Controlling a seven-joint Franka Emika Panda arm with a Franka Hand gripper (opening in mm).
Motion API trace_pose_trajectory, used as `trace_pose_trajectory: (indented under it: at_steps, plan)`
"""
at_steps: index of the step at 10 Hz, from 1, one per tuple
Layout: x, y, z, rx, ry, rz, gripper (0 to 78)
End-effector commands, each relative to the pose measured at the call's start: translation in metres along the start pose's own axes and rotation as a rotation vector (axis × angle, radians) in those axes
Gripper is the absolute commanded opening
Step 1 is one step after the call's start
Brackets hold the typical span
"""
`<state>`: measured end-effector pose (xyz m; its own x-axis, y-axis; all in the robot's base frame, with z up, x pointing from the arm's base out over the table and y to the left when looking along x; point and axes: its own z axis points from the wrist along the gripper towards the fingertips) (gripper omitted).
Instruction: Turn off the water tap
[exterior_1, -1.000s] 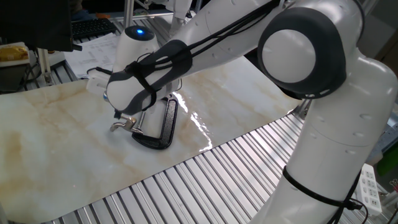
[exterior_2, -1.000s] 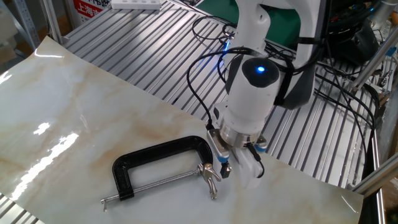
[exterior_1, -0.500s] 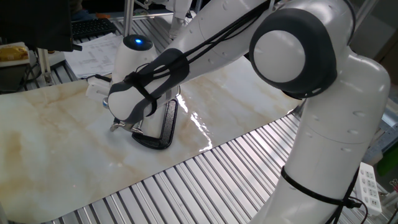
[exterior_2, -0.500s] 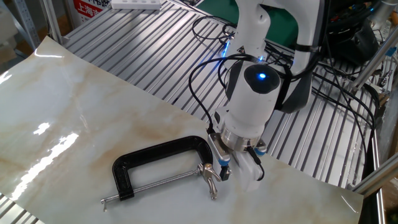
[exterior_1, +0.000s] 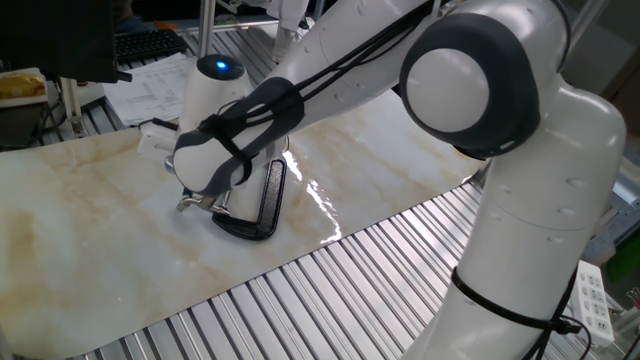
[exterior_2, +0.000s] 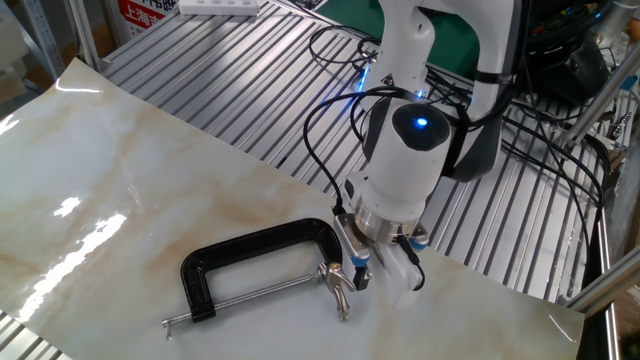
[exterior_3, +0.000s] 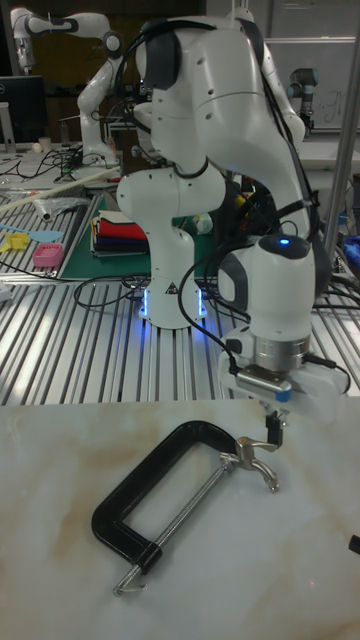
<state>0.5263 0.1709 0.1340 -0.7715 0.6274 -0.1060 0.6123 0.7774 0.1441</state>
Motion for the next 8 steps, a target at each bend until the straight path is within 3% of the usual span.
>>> trace_pose_trajectory:
  at_steps: [1,5,8]
  plan:
    - [-0.016,0.006,-0.001,0.001,-0.021,0.000,0.0]
    - [-0.018,0.004,0.000,-0.001,-0.022,0.008,0.0]
    - [-0.008,0.003,-0.003,-0.003,-0.009,0.003,0.0]
